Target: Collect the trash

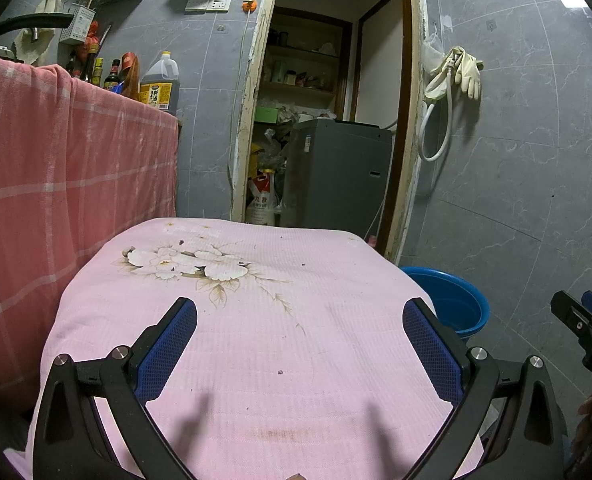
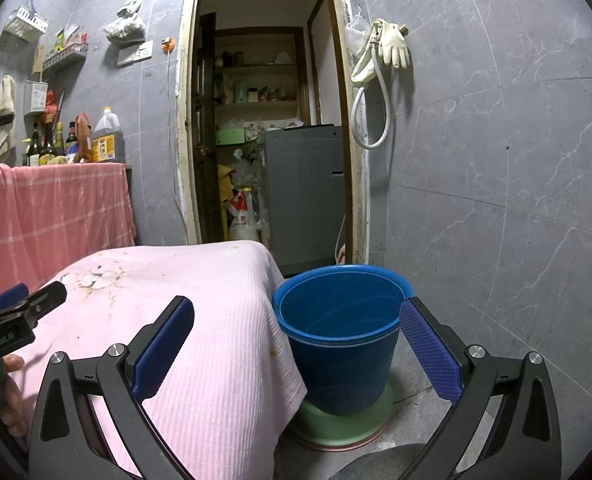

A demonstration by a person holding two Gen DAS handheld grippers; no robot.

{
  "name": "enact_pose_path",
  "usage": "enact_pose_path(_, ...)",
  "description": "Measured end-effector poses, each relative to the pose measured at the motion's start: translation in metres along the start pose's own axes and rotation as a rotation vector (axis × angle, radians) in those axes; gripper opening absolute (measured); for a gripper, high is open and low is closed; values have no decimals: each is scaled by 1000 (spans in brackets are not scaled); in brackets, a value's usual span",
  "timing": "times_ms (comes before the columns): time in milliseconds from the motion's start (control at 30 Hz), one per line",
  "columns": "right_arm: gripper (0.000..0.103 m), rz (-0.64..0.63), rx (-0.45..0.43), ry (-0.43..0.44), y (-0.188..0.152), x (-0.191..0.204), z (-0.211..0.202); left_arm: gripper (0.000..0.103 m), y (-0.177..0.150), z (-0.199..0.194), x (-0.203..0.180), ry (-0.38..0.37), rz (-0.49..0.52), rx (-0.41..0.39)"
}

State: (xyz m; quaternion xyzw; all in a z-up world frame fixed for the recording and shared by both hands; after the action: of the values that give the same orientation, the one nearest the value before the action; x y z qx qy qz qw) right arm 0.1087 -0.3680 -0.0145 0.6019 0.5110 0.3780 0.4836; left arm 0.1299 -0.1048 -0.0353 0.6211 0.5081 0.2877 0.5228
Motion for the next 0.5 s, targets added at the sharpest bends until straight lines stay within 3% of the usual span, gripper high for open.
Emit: enact_pose_path(500, 103, -5, 7, -1, -1, 1, 0, 101, 0, 0, 1, -1, 1, 0)
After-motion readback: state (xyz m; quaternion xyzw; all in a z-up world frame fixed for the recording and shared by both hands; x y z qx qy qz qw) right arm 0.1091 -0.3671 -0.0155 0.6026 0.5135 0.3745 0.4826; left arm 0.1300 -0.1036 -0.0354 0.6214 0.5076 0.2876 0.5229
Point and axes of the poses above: each gripper's, at about its wrist camera, not at the fingertips, and z roughly the way its jaws point, x to its left, y to its top, the point moved 7 cm from there along z, roughly the way its jaws point, and after that the axes turned 8 degrees about -y, right-handed, at the moved point
